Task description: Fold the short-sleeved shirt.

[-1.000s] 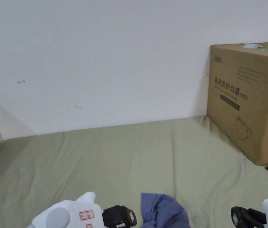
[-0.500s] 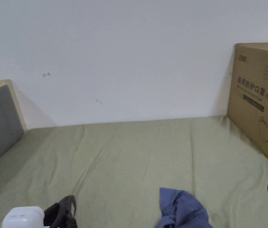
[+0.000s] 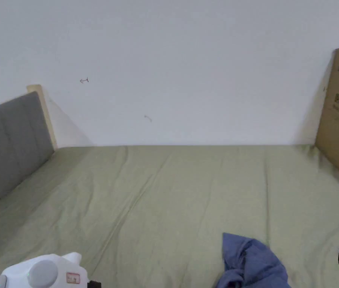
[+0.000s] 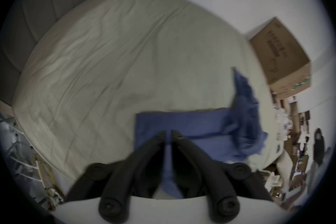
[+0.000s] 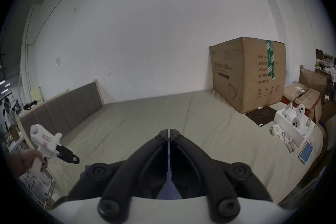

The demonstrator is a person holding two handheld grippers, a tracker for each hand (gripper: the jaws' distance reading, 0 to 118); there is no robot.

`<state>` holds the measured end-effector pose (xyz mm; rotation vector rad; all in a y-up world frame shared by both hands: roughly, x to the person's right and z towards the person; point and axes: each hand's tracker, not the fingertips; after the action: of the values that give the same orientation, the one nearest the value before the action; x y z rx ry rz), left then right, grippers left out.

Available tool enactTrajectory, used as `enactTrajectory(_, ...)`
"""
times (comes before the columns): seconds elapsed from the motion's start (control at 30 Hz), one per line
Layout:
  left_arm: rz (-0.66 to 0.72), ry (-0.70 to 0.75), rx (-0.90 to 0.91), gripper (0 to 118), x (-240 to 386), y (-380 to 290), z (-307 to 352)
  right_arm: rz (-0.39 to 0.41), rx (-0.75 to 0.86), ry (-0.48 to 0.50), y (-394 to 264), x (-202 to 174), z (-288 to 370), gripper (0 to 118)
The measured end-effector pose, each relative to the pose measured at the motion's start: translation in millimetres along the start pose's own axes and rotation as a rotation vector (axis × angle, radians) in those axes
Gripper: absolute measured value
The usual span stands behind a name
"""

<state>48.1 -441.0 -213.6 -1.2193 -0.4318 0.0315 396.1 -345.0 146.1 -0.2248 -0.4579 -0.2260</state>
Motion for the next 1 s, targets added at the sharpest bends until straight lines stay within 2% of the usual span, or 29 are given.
enactTrajectory(0.03,-0.006,0.03,0.005,53,-6.1,2.7,-12.5,0.008,-0.009,0.002,-2.6,-1.6,-1.4,2)
enactTrajectory(0.07,0.001,0.048,0.006,93,-11.6,4.3,-23.7,0.015,-0.019,0.005,-5.6,-3.3,-2.7,2)
enactTrajectory(0.1,0.016,0.035,0.001,99,-16.1,5.7,-35.4,0.021,-0.033,0.008,-7.7,-4.1,-4.7,2)
enactTrajectory(0.13,0.025,0.031,0.011,95,-20.4,5.8,-43.6,0.026,-0.054,0.013,-9.2,-4.7,-7.3,2)
enactTrajectory(0.3,0.046,-0.029,-0.031,102,-20.7,-6.1,-91.5,0.055,-0.117,0.025,-17.2,-7.2,-19.6,2)
enactTrajectory(0.37,-0.091,0.077,0.004,98,-0.7,-17.4,-91.8,0.07,-0.132,0.022,-18.7,-10.2,-24.1,2)
enactTrajectory(0.4,-0.162,0.119,0.01,84,10.6,-22.8,-86.6,0.076,-0.141,0.023,-19.0,-11.1,-27.4,2)
enactTrajectory(0.43,-0.219,0.126,0.021,60,19.5,-30.6,-79.8,0.082,-0.15,0.025,-18.9,-11.7,-31.2,2)
enactTrajectory(0.47,-0.251,0.099,0.049,21,26.5,-36.4,-71.6,0.087,-0.156,0.029,-19.3,-11.9,-34.7,2)
enactTrajectory(0.5,-0.284,0.075,0.08,4,32.5,-42.7,-61.7,0.091,-0.161,0.033,-18.7,-12.2,-39.4,2)
enactTrajectory(0.57,-0.304,-0.033,0.106,4,35.8,-48.1,-45.1,0.091,-0.169,0.046,-14.4,-12.1,-52.4,2)
enactTrajectory(0.63,-0.263,-0.127,0.159,4,35.5,-50.1,-20.4,0.071,-0.186,0.089,-5.0,-10.5,-72.9,2)
enactTrajectory(0.73,-0.229,-0.139,0.369,4,28.1,-51.7,23.3,0.029,-0.285,0.176,14.5,-5.6,-129.7,2)
enactTrajectory(0.8,-0.209,-0.188,0.419,4,25.1,-53.2,42.8,-0.008,-0.385,0.221,24.3,-2.2,-178.9,2)
enactTrajectory(0.87,-0.203,-0.174,0.432,4,25.2,-53.4,51.9,-0.033,-0.5,0.213,26.4,-0.4,-234.2,2)
enactTrajectory(0.93,-0.193,-0.177,0.447,4,22.5,-56.8,57.2,0.001,-0.617,0.168,18.7,0.4,-287.4,5)
enactTrajectory(0.97,-0.182,-0.185,0.457,4,19.6,-57.7,57.6,0.013,-0.656,0.122,14.1,0.6,-308.6,9)
enactTrajectory(1.0,-0.167,-0.199,0.467,4,16.8,-59.3,59.6,0.045,-0.707,0.075,8.7,-1.5,-327.3,20)
